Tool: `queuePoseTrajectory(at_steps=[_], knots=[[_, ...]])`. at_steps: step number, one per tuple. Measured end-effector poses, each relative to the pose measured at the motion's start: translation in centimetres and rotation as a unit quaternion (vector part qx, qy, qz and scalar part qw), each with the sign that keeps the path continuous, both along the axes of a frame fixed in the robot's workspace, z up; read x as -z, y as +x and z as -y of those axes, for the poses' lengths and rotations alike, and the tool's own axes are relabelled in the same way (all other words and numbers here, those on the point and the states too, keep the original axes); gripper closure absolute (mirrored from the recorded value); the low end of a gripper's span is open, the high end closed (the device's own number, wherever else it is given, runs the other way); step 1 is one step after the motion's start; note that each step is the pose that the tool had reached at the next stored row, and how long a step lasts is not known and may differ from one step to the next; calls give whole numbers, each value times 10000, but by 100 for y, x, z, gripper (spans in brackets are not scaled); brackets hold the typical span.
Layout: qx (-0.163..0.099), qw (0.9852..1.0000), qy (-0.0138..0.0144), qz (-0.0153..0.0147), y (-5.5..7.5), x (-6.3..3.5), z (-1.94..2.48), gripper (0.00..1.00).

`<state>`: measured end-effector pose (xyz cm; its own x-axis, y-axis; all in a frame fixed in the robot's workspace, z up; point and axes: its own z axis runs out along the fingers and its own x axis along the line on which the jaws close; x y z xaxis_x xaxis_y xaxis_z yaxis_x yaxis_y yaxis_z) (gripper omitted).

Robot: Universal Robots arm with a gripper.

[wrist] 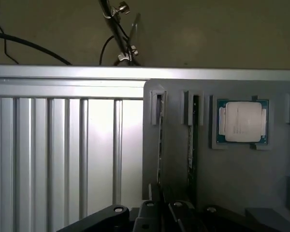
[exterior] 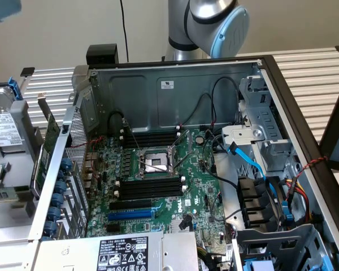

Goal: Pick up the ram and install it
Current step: 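Pick up the ram and move it above insertion slot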

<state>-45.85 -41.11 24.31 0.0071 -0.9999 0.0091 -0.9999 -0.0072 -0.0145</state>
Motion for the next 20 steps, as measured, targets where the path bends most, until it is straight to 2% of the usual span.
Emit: queuePoseTrajectory(at_steps=[8, 12, 20], knots=[[-12, 10000, 0, 1, 47, -365, 36, 86], [-13, 10000, 7, 0, 146, -548, 84, 86], [-16, 10000, 39, 0, 369, -910, 192, 86]])
